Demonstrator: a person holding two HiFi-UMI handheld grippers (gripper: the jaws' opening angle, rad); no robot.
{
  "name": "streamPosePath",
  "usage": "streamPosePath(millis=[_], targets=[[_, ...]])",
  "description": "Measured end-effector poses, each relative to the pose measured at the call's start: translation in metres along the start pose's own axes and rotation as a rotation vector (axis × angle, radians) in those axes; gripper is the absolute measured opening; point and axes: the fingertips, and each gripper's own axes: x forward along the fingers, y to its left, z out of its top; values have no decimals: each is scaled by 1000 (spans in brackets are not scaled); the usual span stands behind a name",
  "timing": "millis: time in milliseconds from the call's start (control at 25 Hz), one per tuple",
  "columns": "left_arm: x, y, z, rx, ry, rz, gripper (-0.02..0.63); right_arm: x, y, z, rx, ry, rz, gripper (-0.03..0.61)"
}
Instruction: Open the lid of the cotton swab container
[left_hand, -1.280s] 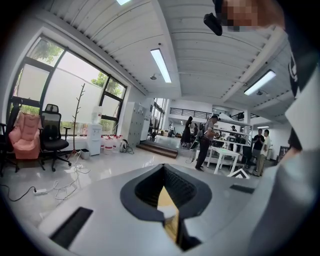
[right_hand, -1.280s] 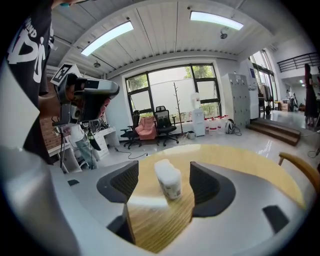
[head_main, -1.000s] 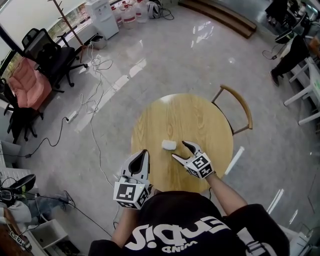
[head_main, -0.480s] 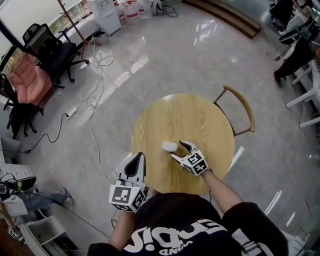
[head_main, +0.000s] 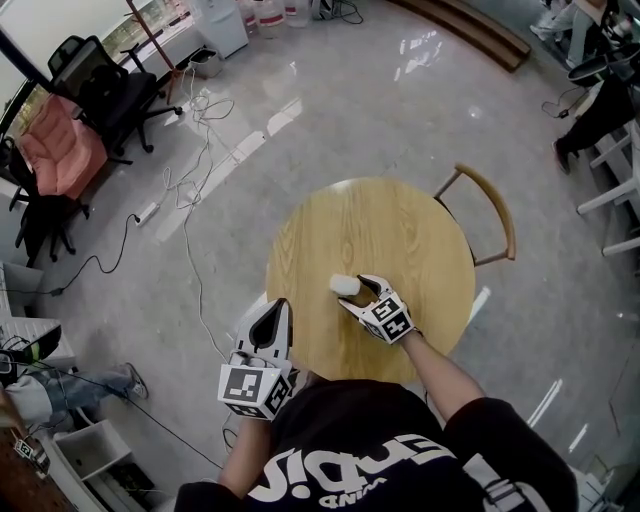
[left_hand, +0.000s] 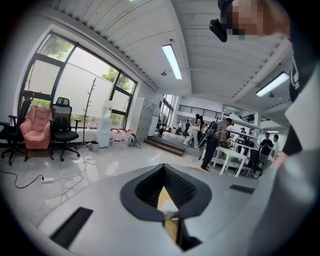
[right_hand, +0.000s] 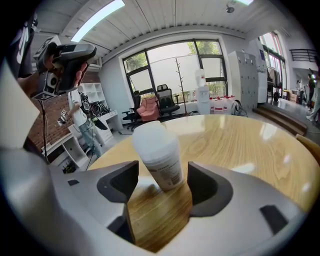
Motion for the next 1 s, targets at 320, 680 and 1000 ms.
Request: streamPosePath(millis=[320, 680, 1000], targets=[[-4, 7, -4, -10, 1, 27, 7, 7, -2, 4, -12, 11, 10, 302], [-6, 10, -2, -19, 2, 32, 8, 11, 1, 7, -19, 33, 15, 289], [-1, 5, -3, -21, 1, 30, 6, 9, -2, 3, -23, 43, 28, 270]])
